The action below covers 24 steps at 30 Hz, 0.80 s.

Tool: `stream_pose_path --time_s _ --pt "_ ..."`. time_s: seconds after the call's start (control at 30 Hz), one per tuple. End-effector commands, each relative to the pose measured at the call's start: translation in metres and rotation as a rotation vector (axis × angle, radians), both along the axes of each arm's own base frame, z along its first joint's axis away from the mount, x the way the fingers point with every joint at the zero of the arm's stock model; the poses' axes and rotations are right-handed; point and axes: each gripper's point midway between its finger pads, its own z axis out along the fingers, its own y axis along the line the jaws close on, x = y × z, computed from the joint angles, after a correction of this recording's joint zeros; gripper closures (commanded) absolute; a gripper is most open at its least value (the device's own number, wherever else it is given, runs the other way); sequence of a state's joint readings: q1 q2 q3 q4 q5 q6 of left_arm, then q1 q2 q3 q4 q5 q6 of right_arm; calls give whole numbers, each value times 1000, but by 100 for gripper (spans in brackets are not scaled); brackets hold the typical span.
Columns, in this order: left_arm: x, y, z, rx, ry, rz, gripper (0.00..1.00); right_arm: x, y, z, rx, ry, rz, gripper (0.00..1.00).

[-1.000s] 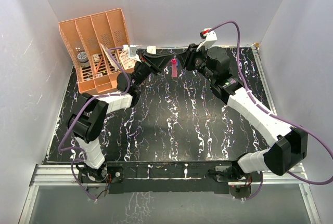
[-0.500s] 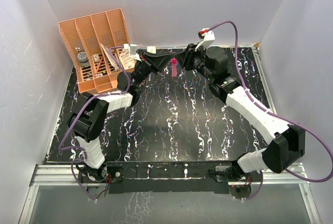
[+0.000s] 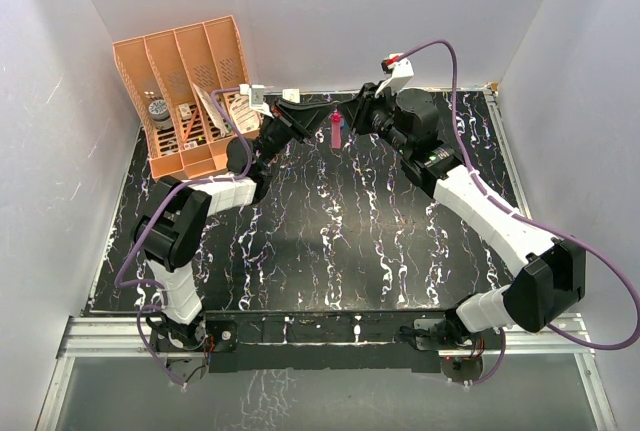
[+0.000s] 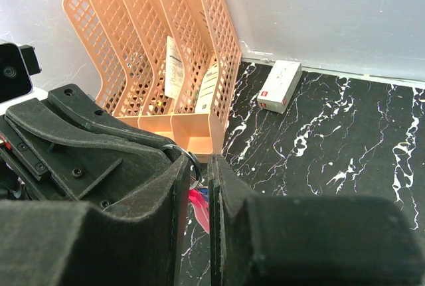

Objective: Put the keys on the keyring

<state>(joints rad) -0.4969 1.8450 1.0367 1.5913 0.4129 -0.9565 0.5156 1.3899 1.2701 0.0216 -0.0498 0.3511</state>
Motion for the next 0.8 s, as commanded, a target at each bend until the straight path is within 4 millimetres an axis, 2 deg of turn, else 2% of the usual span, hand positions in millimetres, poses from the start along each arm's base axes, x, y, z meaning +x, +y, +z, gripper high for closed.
stream_pose_path --time_s 0.0,0.3,0.53,0.73,0.77 --pt "-30 12 52 -112 -210 -23 100 0 -5 48 68 -114 -16 85" --pt "-30 8 52 -115 -211 -32 100 3 -1 46 66 -103 -9 86" --pt "-29 6 51 -116 -205 -37 100 5 -3 46 59 -106 -20 99" --pt "-23 8 45 -130 -170 -21 100 3 -7 49 51 -126 -31 100" --pt "-22 8 44 -129 -166 -19 98 2 -8 50 48 -132 -30 100"
